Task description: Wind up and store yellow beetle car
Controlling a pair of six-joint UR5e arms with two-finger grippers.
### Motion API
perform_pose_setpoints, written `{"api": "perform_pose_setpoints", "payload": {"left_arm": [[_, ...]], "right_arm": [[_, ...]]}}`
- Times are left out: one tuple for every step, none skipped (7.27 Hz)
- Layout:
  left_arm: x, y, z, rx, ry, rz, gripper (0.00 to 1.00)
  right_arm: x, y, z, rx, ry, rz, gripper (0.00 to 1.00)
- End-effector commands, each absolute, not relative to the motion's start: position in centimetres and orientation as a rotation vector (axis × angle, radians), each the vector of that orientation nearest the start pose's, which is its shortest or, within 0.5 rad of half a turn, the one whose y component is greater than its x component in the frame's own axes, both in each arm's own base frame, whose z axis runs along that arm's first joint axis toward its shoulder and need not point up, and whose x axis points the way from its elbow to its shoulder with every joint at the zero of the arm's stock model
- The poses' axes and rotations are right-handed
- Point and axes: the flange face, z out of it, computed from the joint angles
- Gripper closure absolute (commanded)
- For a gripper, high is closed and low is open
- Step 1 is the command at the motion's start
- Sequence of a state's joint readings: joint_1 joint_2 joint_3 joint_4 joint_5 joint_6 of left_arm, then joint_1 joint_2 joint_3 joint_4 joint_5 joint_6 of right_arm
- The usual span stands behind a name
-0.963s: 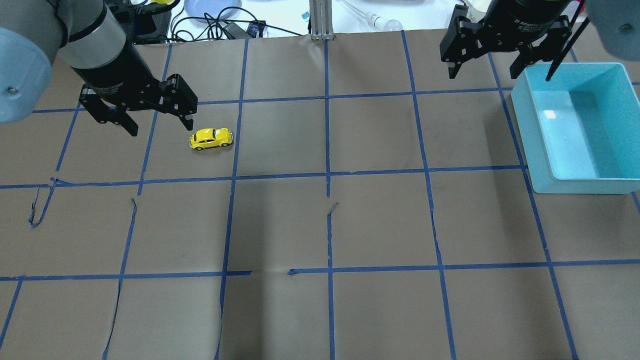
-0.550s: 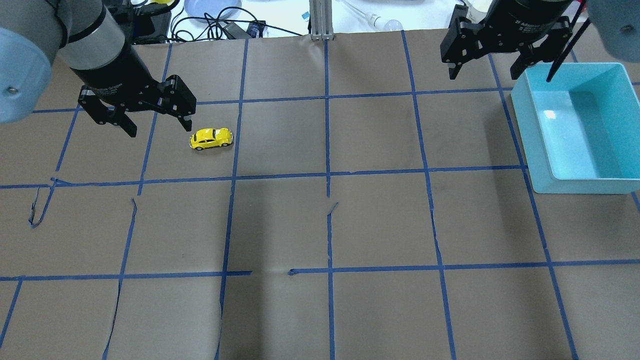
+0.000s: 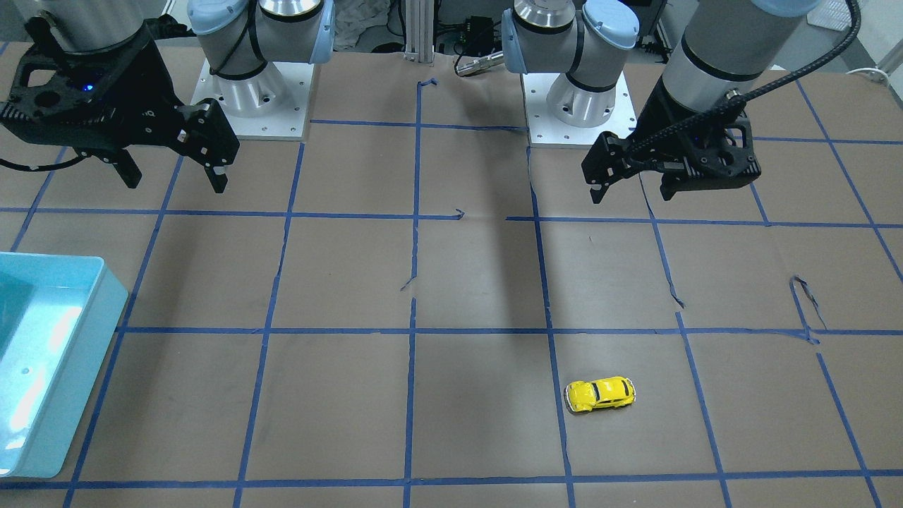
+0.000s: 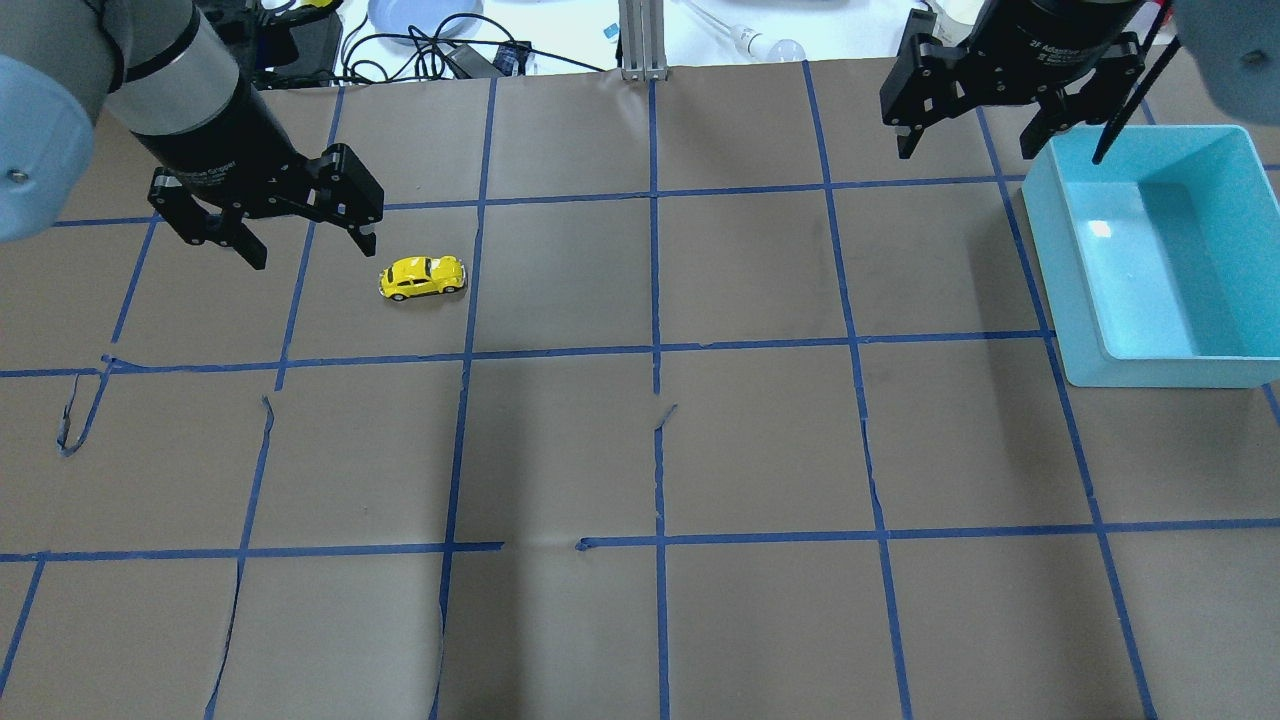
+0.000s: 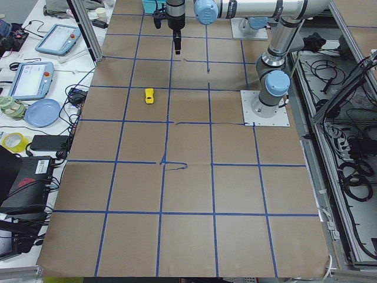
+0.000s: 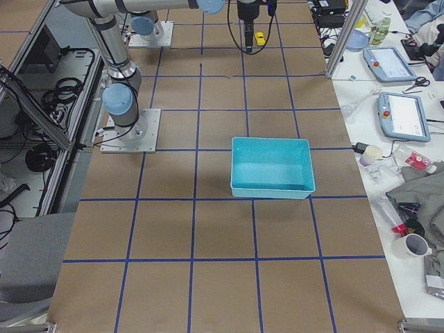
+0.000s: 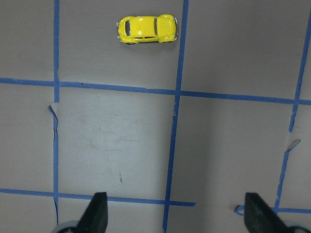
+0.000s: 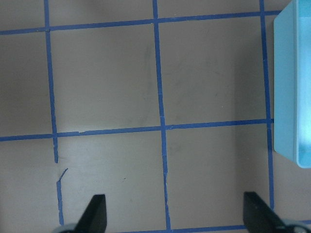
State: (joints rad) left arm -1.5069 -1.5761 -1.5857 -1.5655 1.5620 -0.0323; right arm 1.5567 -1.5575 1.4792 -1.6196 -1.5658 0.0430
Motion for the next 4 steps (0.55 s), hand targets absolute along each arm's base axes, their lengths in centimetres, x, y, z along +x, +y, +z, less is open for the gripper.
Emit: {"api": "perform_pose_setpoints", "payload": {"left_arm": [[-10.13,-50.03,47.71,-0.155,3.146,0.029,0.00],[-10.15,-50.03,47.71,-0.155,3.147,0.029,0.00],[-10.15,-50.13,47.56,-0.155,3.149,0.034,0.00],[-10.32,-50.19,47.40,-0.150,3.150,0.038,0.00]], "right_arm": [[12.67,-50.94,53.05,0.088,3.128,-0.195,0.00],[12.67,-50.94,53.04,0.088,3.128,-0.195,0.00],[12.67,-50.94,53.04,0.088,3.128,-0.195,0.00],[12.67,-50.94,53.04,0.091,3.128,-0.195,0.00]]}}
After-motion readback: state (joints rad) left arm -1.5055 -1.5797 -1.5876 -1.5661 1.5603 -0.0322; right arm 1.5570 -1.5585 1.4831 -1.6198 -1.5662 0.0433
